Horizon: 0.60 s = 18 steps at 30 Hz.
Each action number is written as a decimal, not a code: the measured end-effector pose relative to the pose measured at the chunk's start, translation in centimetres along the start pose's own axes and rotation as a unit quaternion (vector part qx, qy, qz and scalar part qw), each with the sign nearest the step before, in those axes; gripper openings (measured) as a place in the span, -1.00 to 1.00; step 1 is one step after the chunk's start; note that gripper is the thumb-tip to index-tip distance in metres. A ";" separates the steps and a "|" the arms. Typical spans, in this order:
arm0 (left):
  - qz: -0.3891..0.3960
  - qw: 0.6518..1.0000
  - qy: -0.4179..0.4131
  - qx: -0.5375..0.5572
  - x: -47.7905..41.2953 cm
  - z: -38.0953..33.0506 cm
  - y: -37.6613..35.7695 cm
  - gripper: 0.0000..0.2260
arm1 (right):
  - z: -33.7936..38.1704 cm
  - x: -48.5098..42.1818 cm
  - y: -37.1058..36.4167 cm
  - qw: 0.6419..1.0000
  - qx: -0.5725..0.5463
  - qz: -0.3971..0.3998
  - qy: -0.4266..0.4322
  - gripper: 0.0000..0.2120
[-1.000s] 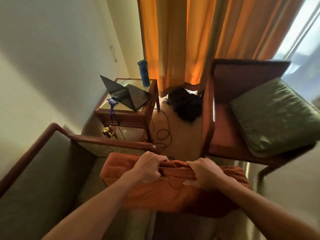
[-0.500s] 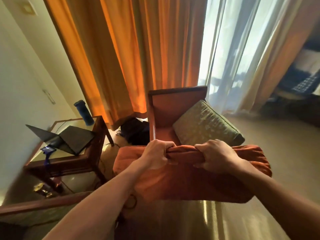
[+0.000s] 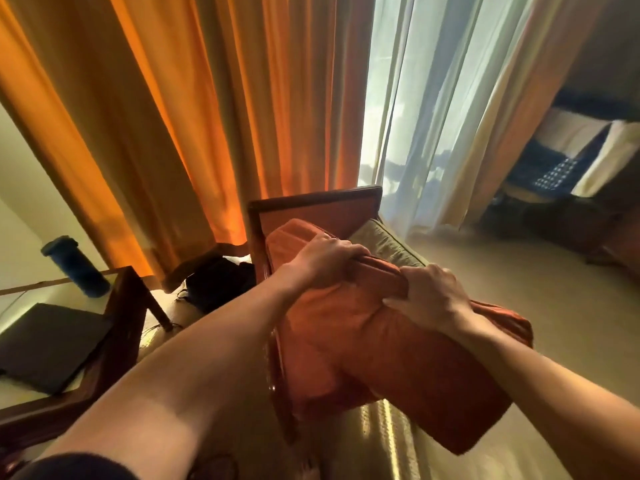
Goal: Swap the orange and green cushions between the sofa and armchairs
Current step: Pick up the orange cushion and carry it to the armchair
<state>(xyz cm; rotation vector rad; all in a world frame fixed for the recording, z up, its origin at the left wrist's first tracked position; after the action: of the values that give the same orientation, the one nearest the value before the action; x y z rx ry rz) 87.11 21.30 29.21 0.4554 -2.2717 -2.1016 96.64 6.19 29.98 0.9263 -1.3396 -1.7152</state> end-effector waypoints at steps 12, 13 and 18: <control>0.013 0.965 0.206 0.163 -2.3 19.7 -9.2 -0.58 | 5.2 -15.0 -13.1 0.985 -0.093 0.024 -0.141 -0.55; 0.001 0.953 0.234 0.195 -2.0 20.4 -10.1 -0.59 | 5.7 -15.8 -14.5 0.983 -0.099 0.034 -0.148 -0.54; 0.130 0.875 0.362 0.295 0.2 21.3 -17.4 -0.57 | 8.3 -18.8 -22.7 0.968 -0.083 0.211 -0.106 -0.58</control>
<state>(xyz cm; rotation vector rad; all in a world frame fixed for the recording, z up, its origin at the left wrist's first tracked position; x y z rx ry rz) 86.06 41.05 10.08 0.7347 -2.2404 -0.8444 94.87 30.12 11.00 0.3372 -1.3855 -1.5882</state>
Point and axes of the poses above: each hand's wrist, its own x-axis away from the middle knuckle, its own y-axis out of the back of the hand, z = x × y, the point moved 6 cm from there along -x, towards the middle knuckle
